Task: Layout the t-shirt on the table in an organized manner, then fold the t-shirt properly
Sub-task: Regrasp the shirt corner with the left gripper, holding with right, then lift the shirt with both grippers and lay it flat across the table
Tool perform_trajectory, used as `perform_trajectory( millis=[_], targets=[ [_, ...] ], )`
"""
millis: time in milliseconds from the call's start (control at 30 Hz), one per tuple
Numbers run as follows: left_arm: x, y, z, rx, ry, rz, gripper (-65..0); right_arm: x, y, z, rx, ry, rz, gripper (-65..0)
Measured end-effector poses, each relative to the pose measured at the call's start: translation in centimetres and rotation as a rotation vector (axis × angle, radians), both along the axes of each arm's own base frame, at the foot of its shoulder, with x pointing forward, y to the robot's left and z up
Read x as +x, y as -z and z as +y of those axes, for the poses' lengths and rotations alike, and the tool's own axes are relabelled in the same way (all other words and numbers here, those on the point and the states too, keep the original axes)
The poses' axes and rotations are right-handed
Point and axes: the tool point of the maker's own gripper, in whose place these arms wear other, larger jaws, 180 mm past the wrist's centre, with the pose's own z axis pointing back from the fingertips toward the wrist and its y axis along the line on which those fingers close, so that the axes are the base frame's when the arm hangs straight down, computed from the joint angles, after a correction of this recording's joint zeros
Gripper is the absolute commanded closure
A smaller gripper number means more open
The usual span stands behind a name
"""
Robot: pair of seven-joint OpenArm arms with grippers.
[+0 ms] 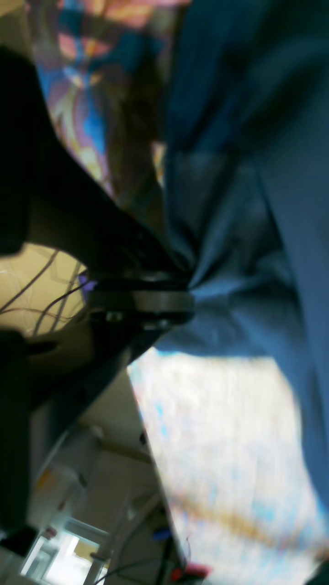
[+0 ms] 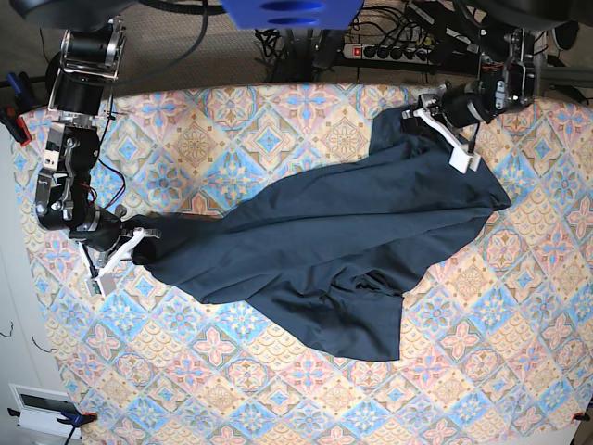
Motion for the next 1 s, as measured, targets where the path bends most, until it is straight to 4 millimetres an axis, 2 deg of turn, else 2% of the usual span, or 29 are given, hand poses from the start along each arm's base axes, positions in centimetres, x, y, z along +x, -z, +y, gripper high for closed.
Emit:
perform_trajectory(
  millis=[67, 133, 300, 400, 533, 600, 733, 800, 1000],
  targets=[
    [1.3, -1.3, 3.0, 0.070, -0.043, -0.049, 0.0, -0.1, 0.1, -0.4, -0.006, 0.009, 0.003, -0.6],
    [1.6, -2.4, 5.4, 0.120, -0.078, -0.066, 0.0, 0.1, -0.2, -0.5, -0.003, 0.016, -0.011, -0.6],
    [0.2, -5.4, 8.1, 0.175, -0.107, -0.063, 0.0, 0.6, -0.6, -0.2, 0.008, 0.015, -0.037, -0.6],
    [1.1, -8.2, 10.1, 0.237, -0.096, -0.143, 0.0, 0.5, -0.5, -0.7, -0.009, 0.022, -0.038, -0.6],
    [2.1, -10.8, 13.1, 0.324, -0.111, -0.215, 0.0, 0.7, -0.5, -0.7, -0.023, 0.022, -0.049, -0.5],
    [2.3, -11.5, 13.7, 0.327, -0.126, -0.234, 0.0, 0.7, -0.8, -1.2, -0.009, 0.043, -0.056, -0.5],
    [3.6, -13.3, 12.7, 0.260, -0.095, -0.286, 0.0, 0.6, -1.4, -3.3, -0.016, 0.097, -0.067, -0.5],
    [3.9, -13.8, 12.3, 0.236, -0.088, -0.307, 0.0, 0.7, -1.7, -3.4, -0.019, 0.102, -0.074, -0.5],
    [2.7, -12.9, 12.0, 0.226, -0.073, -0.257, 0.0, 0.7, -1.9, -2.8, 0.017, 0.095, -0.083, -0.5]
  ],
)
